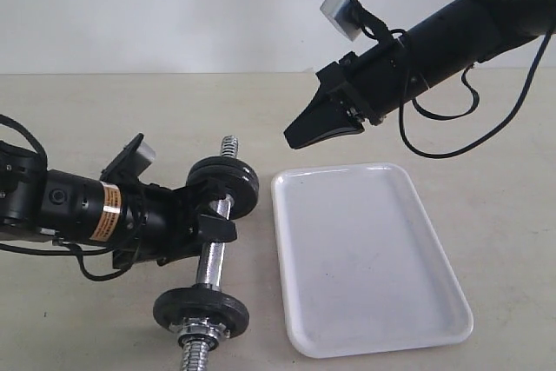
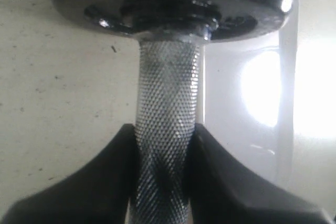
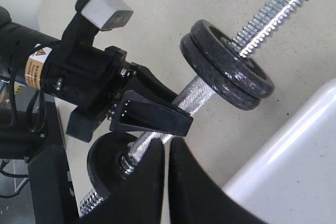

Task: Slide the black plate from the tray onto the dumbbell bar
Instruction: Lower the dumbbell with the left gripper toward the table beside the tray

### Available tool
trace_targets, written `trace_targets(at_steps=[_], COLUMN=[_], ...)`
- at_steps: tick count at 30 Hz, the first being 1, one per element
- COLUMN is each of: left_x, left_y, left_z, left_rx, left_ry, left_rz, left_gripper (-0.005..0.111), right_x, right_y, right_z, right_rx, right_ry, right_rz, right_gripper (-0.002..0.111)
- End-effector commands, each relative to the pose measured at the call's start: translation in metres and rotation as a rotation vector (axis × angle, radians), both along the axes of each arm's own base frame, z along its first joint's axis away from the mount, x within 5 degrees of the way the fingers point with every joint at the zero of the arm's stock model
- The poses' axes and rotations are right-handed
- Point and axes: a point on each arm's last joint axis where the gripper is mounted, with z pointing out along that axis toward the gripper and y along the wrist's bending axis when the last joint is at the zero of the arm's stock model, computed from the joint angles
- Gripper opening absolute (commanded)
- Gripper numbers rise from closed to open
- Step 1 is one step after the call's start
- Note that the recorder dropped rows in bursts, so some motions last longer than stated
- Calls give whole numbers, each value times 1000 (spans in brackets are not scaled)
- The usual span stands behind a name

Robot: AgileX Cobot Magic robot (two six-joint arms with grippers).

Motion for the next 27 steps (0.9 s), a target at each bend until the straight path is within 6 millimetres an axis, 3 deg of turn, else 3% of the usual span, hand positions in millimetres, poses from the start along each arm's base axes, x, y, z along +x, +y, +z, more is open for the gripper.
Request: trace_targets(at_steps=[1,27], left_x=[5,7], left_y=[-12,-16], left_z=[15,19], left_rx=[-149,-213], left_ry=[-55,-134], left_rz=[-45,-79], left_gripper=[4,4], right_x=[-1,-1], right_y=[0,0], right_z=[7,7], right_rx=[5,5], right_ry=[-23,-23], right_rz=[12,12], right_gripper=[0,0])
